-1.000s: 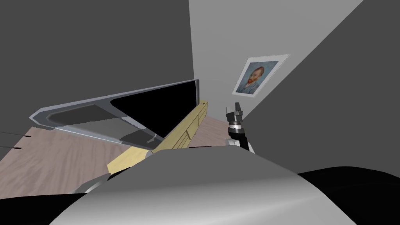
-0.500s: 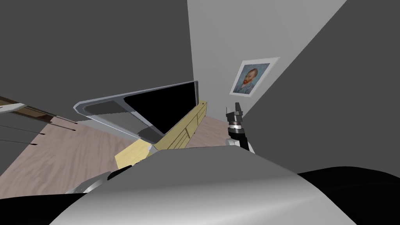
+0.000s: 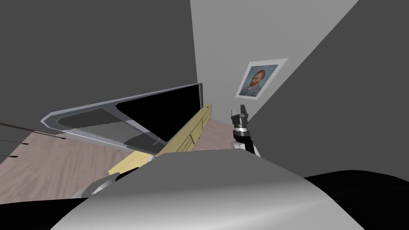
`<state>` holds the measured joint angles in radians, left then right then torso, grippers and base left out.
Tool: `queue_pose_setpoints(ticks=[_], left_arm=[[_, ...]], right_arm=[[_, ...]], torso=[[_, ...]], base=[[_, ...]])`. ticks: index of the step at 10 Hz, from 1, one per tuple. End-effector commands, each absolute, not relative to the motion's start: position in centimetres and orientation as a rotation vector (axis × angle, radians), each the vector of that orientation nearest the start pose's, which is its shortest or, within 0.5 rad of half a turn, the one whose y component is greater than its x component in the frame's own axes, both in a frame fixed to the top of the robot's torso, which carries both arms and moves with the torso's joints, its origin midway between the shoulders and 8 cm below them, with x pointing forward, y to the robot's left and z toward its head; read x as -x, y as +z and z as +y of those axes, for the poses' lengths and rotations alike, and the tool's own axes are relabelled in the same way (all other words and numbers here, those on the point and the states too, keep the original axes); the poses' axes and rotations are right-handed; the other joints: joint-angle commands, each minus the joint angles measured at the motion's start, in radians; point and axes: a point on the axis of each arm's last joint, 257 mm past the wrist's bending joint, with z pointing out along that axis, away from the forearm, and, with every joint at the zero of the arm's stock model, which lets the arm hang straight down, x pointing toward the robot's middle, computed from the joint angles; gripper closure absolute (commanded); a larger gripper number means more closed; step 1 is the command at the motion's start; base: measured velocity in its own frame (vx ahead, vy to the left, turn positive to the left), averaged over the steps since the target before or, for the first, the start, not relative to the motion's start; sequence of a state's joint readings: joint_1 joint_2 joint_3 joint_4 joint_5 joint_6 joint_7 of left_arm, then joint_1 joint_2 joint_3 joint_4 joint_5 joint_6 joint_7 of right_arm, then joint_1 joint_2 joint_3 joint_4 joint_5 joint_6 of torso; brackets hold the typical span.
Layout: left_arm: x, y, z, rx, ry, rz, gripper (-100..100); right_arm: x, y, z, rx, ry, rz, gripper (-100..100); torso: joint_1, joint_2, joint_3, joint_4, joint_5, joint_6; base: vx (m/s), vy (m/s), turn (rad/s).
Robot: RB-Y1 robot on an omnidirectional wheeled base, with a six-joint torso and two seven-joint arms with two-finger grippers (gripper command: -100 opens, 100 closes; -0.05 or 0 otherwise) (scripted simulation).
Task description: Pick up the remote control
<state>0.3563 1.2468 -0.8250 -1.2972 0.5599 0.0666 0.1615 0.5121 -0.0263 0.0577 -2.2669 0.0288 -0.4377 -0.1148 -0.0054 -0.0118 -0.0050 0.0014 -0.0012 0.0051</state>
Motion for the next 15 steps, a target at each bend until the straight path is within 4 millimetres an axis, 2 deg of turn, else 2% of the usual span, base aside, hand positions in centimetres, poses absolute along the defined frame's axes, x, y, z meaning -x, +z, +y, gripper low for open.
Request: queue_pose_setpoints(ticks=[1, 5, 6, 7, 11, 12, 13, 15], left_arm=[[-11.6, -51.3, 55.7, 1.431, -0.066, 2.4, -100], [-11.5, -53.1, 54.7, 1.441, -0.076, 2.386, -100], [-11.5, -52.8, 54.7, 1.44, -0.076, 2.388, -100], [-11.5, -52.8, 54.6, 1.44, -0.077, 2.388, 100], [-11.8, -52.8, 54.5, 1.438, -0.086, 2.384, 100], [-11.8, -52.8, 54.5, 1.438, -0.086, 2.384, 0], [-11.5, -52.1, 55.3, 1.435, -0.07, 2.394, 100], [-11.6, -51.1, 55.8, 1.43, -0.064, 2.402, 100]], right_arm=[[-35.9, 0.1, -25.8, -0.748, 1.422, 0.682, 0], [-35.9, 0.1, -25.8, -0.748, 1.422, 0.682, 0], [-35.9, 0.1, -25.8, -0.748, 1.422, 0.682, 0], [-35.9, 0.1, -25.8, -0.748, 1.422, 0.682, 0], [-35.9, 0.1, -25.8, -0.748, 1.422, 0.682, 0], [-35.9, 0.1, -25.8, -0.748, 1.422, 0.682, 0], [-35.9, 0.1, -25.8, -0.748, 1.422, 0.682, 0], [-35.9, 0.1, -25.8, -0.748, 1.422, 0.682, 0]], torso=[[0.0, 0.0, 0.0, 0.0, 0.0, 0.0], [0.001, 0.004, 0.002, 0.001, 0.0, 0.0], [0.001, 0.004, 0.002, 0.001, 0.0, 0.0], [0.001, 0.004, 0.002, 0.001, 0.0, 0.0], [0.005, 0.003, 0.001, -0.001, 0.002, -0.001], [0.004, 0.002, 0.001, -0.001, 0.002, -0.001], [0.004, 0.002, 0.001, -0.001, 0.002, -0.001], [-0.001, 0.0, 0.001, 0.001, 0.0, 0.002]], base=[[0.008, 0.027, -0.019], [-0.009, 0.042, -0.015], [-0.005, 0.015, -0.005], [0.0, 0.0, 0.0], [0.001, -0.002, -0.001], [0.0, 0.0, 0.0], [0.004, -0.028, 0.033], [0.004, -0.048, 0.035]])
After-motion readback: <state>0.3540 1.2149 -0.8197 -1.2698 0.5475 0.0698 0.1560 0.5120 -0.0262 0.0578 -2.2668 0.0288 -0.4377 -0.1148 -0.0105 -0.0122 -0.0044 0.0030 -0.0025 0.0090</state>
